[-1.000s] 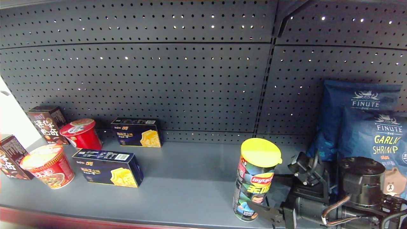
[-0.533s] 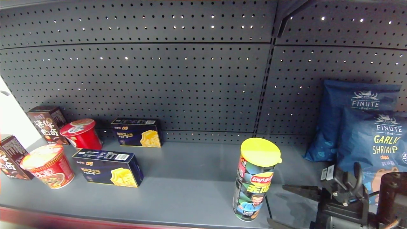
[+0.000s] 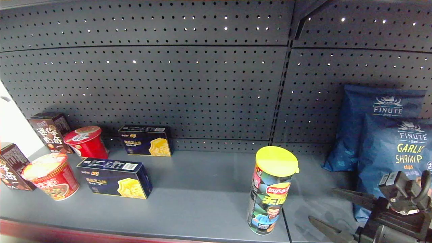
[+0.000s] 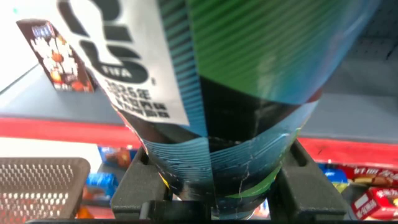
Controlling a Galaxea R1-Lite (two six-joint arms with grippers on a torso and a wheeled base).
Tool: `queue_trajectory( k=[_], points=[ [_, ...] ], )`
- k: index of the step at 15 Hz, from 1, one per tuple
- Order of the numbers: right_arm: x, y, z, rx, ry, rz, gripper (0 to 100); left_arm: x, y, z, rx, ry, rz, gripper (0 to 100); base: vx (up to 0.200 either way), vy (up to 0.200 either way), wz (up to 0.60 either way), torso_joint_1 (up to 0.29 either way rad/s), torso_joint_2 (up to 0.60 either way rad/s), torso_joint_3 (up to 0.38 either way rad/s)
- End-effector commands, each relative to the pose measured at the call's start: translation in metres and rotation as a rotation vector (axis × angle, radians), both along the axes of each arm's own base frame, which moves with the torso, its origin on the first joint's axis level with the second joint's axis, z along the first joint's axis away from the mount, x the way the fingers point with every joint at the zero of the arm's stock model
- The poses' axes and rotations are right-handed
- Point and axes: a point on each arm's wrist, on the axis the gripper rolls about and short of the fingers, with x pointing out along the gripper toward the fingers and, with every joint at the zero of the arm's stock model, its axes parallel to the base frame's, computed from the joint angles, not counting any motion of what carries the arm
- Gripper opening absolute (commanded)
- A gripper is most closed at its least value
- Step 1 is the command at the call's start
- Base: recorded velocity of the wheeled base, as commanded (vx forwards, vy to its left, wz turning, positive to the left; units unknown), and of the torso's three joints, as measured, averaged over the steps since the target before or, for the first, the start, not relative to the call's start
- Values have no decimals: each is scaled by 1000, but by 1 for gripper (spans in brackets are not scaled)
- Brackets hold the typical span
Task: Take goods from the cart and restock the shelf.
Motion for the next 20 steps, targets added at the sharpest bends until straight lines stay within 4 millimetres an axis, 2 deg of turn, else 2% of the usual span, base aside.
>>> queue_trajectory(
  k=[1, 3, 4, 6, 7, 9, 11, 12, 14, 17, 20],
  points=[
    [-10, -7, 24, 32, -85, -52, 100, -2, 0, 12, 4, -24, -28, 0, 0, 0, 0, 0, 0, 0],
    [-24, -13, 49, 0, -99, -114, 100, -1, -1, 29, 55, -35, -117, 0, 0, 0, 0, 0, 0, 0],
    [-39, -16, 59, -22, -101, -147, 100, 1, -3, 40, 89, -36, -182, 0, 0, 0, 0, 0, 0, 0],
    [-64, -27, 61, -44, -116, -228, 100, 13, -6, 53, 95, 0, -290, 0, 0, 0, 0, 0, 0, 0],
    [-69, -32, 61, -42, -120, -259, 100, 20, -8, 57, 94, 14, -329, 0, 0, 0, 0, 0, 0, 0],
    [-75, -44, 67, -28, -123, -357, 100, 40, -12, 66, 82, 45, -470, 0, 0, 0, 0, 0, 0, 0],
    [-85, -60, 75, -11, -150, -492, 100, 84, -18, 81, 66, 76, -582, 0, 0, 0, 0, 0, 0, 0],
    [-95, -68, 70, -17, -147, -525, 100, 101, -20, 85, 62, 87, -611, 0, 0, 0, 0, 0, 0, 0],
    [-122, -82, 48, -40, -123, -564, 100, 135, -28, 86, 60, 111, -683, 0, 0, 0, 0, 0, 0, 0],
    [-149, -93, 15, 2, -175, -639, 100, 158, -46, 96, 63, 112, -806, 0, 0, 0, 0, 0, 0, 0],
    [-162, -94, -8, 17, -209, -758, 100, 184, -63, 86, 67, 200, -842, 0, 0, 0, 0, 0, 0, 0]
  ],
)
